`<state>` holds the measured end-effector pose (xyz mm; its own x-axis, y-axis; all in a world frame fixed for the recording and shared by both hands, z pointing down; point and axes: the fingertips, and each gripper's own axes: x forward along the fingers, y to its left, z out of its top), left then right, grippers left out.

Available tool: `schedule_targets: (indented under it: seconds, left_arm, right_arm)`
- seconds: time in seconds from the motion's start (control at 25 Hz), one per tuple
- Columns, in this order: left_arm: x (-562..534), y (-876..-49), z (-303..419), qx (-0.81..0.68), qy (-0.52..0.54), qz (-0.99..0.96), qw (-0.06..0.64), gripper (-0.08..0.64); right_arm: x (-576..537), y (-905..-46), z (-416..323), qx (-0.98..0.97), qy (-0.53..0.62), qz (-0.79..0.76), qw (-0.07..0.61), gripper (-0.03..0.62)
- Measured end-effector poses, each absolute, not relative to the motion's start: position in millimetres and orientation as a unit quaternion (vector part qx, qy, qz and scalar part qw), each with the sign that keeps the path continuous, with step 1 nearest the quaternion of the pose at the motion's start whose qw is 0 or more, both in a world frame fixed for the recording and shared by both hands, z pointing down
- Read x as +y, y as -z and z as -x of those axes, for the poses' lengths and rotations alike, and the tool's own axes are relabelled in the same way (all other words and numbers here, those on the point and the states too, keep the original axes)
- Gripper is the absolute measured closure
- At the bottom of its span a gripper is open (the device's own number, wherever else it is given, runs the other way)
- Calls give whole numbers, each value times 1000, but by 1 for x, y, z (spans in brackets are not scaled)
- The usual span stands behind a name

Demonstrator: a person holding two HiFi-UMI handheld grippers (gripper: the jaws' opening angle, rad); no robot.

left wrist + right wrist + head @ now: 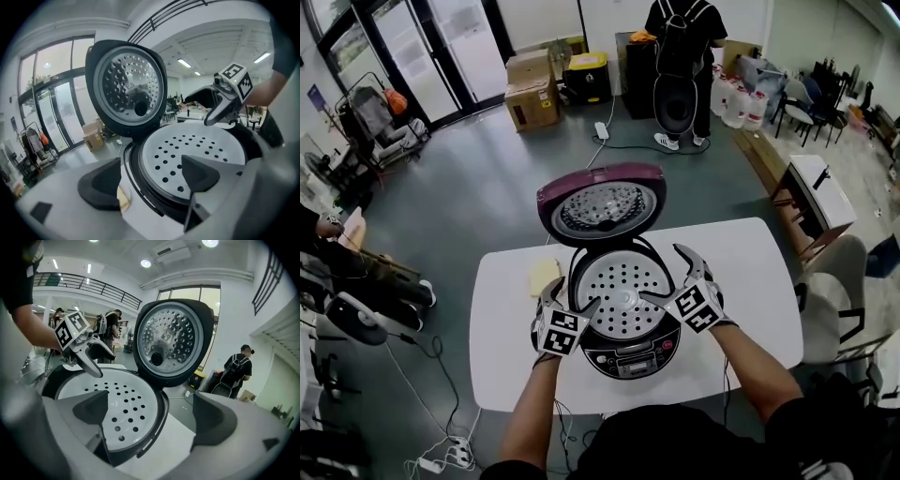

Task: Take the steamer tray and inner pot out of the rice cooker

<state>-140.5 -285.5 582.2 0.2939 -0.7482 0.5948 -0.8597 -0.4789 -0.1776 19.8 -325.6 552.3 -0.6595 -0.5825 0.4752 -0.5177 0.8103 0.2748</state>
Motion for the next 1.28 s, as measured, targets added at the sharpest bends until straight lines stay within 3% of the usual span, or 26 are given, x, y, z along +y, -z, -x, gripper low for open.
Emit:
schedule_targets:
  seconds: [0.36, 0.56, 0.68, 0.88, 1.28]
  left_arm:
    - [-309, -603, 141, -475, -402, -778, 84, 210]
    - [-312, -613, 141, -475, -418, -772, 60, 281]
    - [-313, -613, 144, -480, -425, -766, 45, 321]
    - [-316, -612, 143, -478, -427, -767, 30, 430]
    - [-319, -593, 141, -495, -423, -759, 4, 468]
  right_arm:
    - [-351, -590, -2, -895, 44, -265, 357, 204]
    - [-353, -607, -2, -886, 73, -260, 376, 366]
    - [-353, -614, -1, -881, 83, -257, 390, 426]
    - [-358, -617, 0, -877, 78, -267, 391, 489]
    - [-361, -596, -2, -880, 96, -285, 367, 514]
